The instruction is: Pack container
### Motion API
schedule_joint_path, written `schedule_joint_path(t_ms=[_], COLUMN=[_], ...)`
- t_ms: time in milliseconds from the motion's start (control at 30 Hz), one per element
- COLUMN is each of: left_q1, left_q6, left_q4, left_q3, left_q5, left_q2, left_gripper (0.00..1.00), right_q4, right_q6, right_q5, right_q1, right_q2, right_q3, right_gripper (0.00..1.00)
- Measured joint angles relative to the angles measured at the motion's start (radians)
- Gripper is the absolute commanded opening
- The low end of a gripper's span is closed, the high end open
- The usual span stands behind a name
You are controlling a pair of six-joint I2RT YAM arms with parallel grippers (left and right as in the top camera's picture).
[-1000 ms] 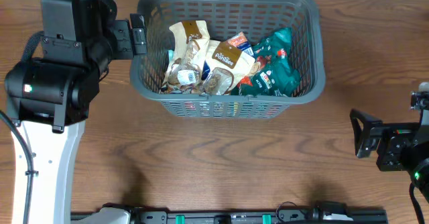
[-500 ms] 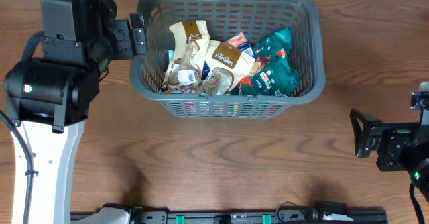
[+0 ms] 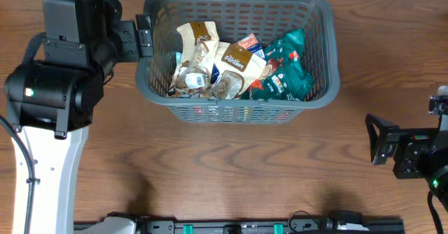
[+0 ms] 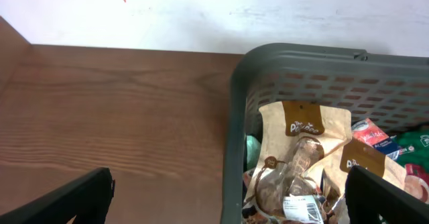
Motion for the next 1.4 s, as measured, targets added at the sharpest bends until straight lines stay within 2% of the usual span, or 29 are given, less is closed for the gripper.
schedule_joint_path(t_ms=[500,667,900,1133,1400], left_q1=[0.0,0.008,0.096,0.167,0.208], left_q6=[0.0,0.0,-0.001,-0.001,-0.064], left_q4=[0.023,0.117,0.133,0.212,0.489], left_q3=[-0.001,-0.003,-0.04,-0.288,-0.728], left_q5=[0.011,0.011,0.01,0.008,0.008], left_q2=[-0.016,-0.139,-0.436,-0.66,-0.869], left_gripper=[0.99,0.99,0.99,0.99,0.99], right_q4=[0.0,0.0,0.0,0.0,0.0], right_q6=[0.0,0.0,0.0,0.0,0.0], right_q5=[0.0,0.0,0.0,0.0,0.0], right_q1=[0.0,0.0,0.0,0.0,0.0], right_q2=[0.0,0.0,0.0,0.0,0.0], right_q3=[0.0,0.0,0.0,0.0,0.0], right_gripper=[0.99,0.99,0.99,0.99,0.99])
